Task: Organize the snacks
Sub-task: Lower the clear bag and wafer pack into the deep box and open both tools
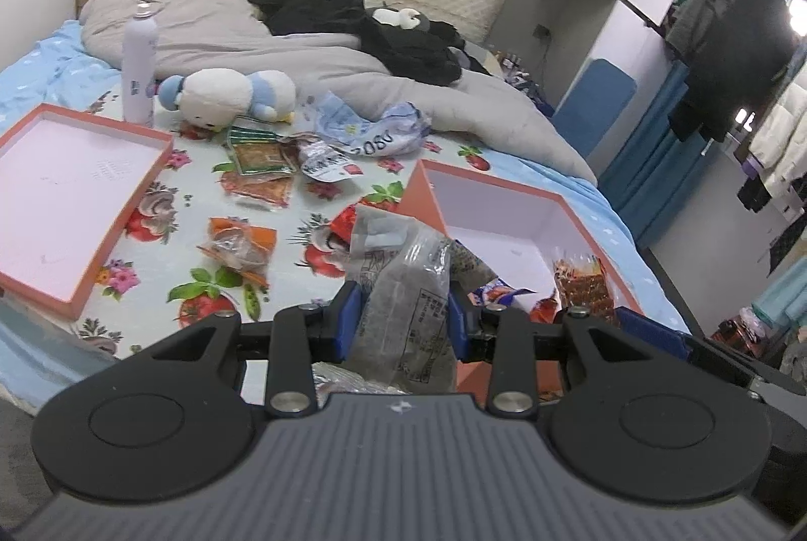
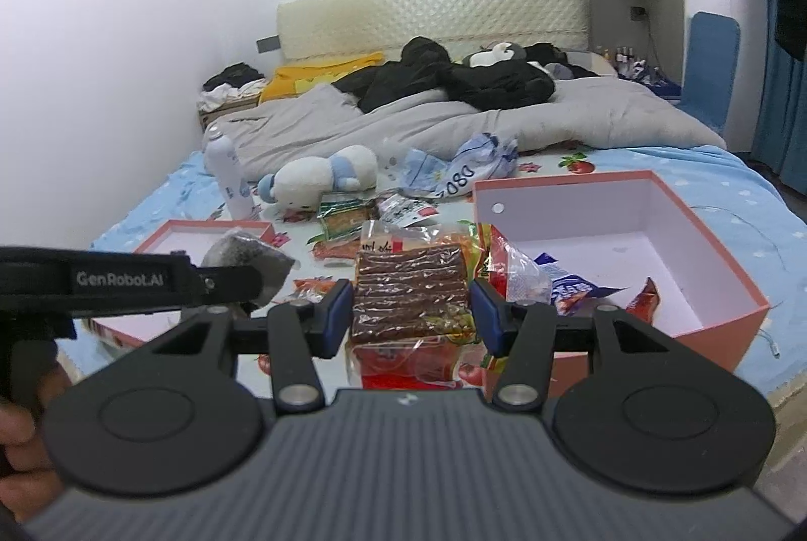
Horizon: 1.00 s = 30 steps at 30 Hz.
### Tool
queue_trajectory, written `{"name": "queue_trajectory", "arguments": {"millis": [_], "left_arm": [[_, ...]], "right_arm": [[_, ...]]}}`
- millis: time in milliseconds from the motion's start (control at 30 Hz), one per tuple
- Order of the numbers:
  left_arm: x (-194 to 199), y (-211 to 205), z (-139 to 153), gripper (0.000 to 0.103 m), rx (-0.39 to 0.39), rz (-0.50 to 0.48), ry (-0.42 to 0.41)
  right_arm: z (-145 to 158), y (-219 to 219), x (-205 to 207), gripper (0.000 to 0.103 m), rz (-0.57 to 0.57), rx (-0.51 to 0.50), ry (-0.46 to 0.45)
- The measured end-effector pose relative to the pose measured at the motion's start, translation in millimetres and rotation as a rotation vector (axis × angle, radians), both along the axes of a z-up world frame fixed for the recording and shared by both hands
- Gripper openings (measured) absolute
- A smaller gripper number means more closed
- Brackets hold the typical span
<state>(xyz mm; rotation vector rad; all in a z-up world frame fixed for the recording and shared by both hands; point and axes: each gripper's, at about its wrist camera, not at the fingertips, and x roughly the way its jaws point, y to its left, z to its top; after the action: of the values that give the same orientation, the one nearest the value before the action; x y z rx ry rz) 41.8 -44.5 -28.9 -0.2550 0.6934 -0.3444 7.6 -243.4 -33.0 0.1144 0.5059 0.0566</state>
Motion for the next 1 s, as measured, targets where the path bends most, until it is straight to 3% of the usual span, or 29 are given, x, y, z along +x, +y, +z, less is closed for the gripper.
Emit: {"name": "queue_trajectory", "arguments": {"millis": [533,1000], "left_arm": [[42,-73,-4,0.041,0.006,-0.175,0.032],[148,-171,-43,0.041,0.063,-0.263,0.148]], "right_arm": [[-5,-57,-2,0.054,-0.157,0.016,0.031],[-37,-129,79,0.054,-0.206,0.064,0.128]]}}
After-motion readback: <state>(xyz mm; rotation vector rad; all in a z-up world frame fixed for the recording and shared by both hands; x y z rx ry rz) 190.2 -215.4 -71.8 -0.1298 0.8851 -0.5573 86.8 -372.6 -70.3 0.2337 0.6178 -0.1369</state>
